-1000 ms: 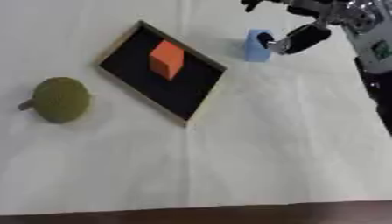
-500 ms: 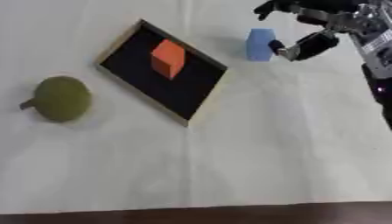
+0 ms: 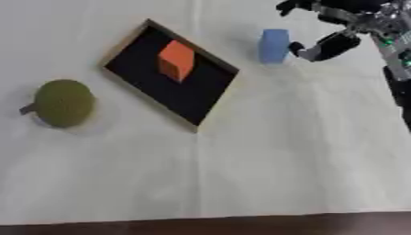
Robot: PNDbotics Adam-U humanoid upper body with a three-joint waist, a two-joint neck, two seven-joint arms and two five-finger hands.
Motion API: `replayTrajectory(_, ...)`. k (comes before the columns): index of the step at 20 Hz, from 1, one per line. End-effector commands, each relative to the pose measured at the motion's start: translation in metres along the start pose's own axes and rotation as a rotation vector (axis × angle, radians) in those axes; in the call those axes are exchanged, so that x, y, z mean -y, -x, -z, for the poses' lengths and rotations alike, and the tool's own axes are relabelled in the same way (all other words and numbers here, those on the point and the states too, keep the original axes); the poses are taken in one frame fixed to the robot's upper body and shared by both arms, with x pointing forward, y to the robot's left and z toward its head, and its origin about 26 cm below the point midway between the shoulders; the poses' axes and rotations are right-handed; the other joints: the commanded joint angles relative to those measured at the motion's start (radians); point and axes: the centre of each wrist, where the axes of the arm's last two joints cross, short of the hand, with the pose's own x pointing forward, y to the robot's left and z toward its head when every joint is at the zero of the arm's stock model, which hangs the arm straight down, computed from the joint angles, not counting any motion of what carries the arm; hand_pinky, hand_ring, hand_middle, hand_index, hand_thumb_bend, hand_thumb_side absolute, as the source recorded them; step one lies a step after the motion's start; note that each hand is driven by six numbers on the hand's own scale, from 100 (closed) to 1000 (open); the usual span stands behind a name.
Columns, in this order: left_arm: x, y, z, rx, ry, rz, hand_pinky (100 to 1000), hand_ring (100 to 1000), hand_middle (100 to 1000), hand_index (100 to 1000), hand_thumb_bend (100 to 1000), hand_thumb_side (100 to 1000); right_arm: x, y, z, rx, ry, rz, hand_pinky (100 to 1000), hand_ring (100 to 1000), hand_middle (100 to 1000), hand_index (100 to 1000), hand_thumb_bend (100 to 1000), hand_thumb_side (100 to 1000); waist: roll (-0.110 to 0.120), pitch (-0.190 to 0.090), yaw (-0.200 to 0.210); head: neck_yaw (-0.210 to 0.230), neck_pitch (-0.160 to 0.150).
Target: Pick up objects on the table and place them in the box.
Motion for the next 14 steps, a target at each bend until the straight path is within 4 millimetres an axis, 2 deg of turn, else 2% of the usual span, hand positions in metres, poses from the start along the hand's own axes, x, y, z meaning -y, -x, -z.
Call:
replayTrajectory(1, -0.003, -0.006, 0.007, 0.033, 0.013, 0.017, 681, 742, 764, 822, 100, 677, 0.015, 0.006, -0.005, -0.037, 0.03, -0.047, 1000, 1000, 852, 990, 234, 262, 0.005, -0.018, 0.001, -0.003, -0.016)
replayTrajectory(5, -0.003, -0.007, 0.008, 0.037, 0.016, 0.018, 681, 743, 764, 822, 100, 677, 0.014, 0.007, -0.002, -0.045, 0.018, -0.063, 1000, 1000, 857, 991, 247, 263, 0.004, -0.013, 0.002, -0.007, -0.024)
replayTrajectory(9, -0.003, -0.007, 0.009, 0.041, 0.019, 0.018, 681, 744, 765, 822, 100, 675, 0.014, 0.007, 0.003, -0.043, 0.012, -0.068, 1000, 1000, 857, 991, 215, 264, 0.003, -0.006, 0.007, -0.01, -0.028)
replayTrajectory(14, -0.002, -0.007, 0.009, 0.038, 0.021, 0.018, 681, 745, 766, 822, 100, 683, 0.014, 0.008, 0.007, -0.046, 0.005, -0.071, 1000, 1000, 861, 992, 244, 259, -0.001, -0.002, 0.011, -0.011, -0.03)
